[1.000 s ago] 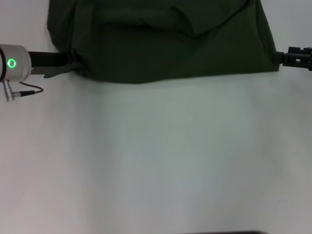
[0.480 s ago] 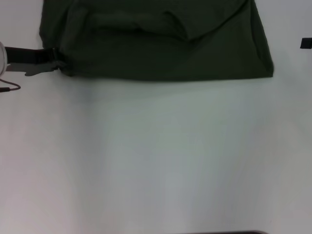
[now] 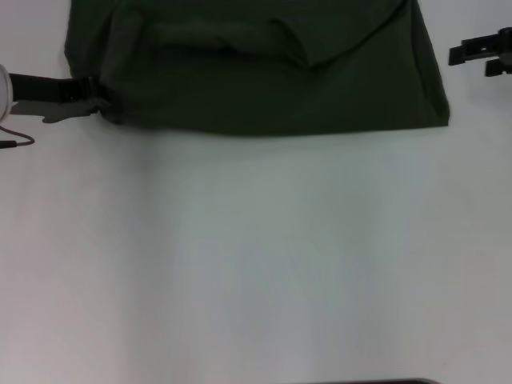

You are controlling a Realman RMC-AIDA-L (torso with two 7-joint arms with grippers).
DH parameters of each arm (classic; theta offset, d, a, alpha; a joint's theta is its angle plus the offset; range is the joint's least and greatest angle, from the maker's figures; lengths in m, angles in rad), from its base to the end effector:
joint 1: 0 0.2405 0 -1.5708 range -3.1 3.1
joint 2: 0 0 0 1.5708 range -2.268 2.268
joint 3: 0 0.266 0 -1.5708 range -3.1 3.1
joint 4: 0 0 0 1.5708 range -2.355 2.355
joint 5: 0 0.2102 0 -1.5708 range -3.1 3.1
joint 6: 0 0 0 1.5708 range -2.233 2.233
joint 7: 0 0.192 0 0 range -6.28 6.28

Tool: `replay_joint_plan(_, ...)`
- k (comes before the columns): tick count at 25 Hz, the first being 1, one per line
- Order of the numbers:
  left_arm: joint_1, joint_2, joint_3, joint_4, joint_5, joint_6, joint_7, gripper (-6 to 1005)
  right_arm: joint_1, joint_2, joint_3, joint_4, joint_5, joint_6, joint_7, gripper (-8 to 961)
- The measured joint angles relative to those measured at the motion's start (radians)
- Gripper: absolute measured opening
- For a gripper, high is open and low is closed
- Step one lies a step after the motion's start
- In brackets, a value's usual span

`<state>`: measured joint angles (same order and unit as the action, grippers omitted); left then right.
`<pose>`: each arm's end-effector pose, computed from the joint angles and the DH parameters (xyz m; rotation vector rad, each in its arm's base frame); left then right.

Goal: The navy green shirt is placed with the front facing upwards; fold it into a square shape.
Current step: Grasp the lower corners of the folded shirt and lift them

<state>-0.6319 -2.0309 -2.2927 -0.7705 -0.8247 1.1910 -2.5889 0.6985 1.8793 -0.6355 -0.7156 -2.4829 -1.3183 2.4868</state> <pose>-0.2904 0.4213 -0.0282 -2.0511 -1.7566 -0.3112 0.3207 0.4341 0.0517 -2.0322 1.6620 0.2024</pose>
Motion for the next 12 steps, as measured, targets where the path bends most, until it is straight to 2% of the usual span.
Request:
replay_joint_plan(6, 0.007, 0.000, -0.003, 0.000, -0.004, 0.001, -0.002, 66, 0.039, 0.019, -0.067, 0.017, -0.022, -0.002, 0.014, 900)
replay_joint_plan(12, 0.004, -0.004, -0.004, 0.001, -0.002, 0.001, -0.002, 66, 0.040, 0.021, -0.123, 0.030, -0.023, -0.009, 0.066, 899)
